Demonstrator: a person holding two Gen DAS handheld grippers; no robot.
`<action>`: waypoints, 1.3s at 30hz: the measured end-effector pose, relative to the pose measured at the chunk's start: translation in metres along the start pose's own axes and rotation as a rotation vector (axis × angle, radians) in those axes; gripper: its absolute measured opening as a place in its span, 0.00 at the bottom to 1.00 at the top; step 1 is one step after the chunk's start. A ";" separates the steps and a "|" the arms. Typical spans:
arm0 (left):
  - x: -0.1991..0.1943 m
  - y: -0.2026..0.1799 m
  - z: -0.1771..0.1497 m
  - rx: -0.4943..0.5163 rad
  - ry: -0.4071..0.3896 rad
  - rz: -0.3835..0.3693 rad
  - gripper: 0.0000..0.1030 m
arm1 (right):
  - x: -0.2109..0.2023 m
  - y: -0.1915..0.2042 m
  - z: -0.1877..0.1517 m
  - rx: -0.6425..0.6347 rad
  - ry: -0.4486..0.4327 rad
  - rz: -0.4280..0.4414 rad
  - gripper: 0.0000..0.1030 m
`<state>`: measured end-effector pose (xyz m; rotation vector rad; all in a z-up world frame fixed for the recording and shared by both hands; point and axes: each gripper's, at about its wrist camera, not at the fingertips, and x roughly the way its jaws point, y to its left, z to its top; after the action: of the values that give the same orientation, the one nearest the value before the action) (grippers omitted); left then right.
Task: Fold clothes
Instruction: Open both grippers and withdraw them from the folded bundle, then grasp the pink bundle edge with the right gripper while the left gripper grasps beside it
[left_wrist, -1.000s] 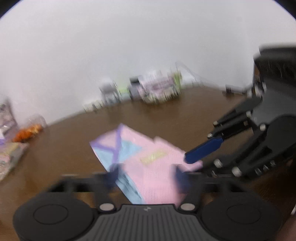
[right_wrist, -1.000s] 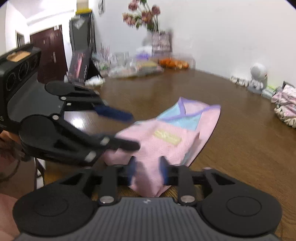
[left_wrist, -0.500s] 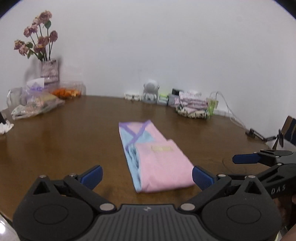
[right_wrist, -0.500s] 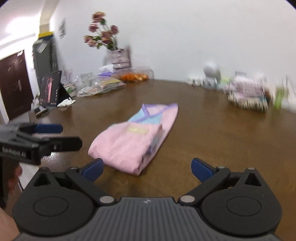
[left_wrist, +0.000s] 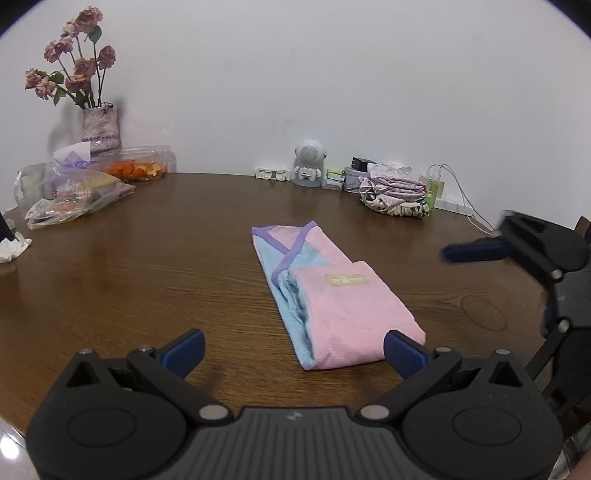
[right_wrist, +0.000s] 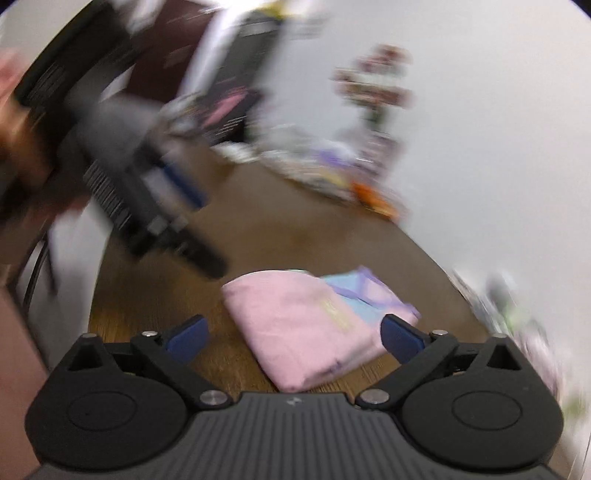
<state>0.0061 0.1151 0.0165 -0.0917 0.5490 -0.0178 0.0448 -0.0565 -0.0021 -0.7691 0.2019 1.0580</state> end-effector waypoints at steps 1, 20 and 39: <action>0.000 0.001 0.001 0.002 -0.002 0.003 1.00 | 0.007 0.002 0.002 -0.072 0.011 0.035 0.88; 0.023 0.002 0.009 0.134 0.046 -0.059 0.99 | 0.067 -0.001 0.024 -0.458 0.205 0.250 0.19; 0.049 -0.062 -0.035 1.309 -0.157 -0.049 0.96 | 0.066 -0.100 0.062 0.008 0.260 0.597 0.10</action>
<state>0.0302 0.0488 -0.0326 1.1602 0.2941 -0.4068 0.1496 0.0048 0.0571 -0.8615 0.6886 1.5137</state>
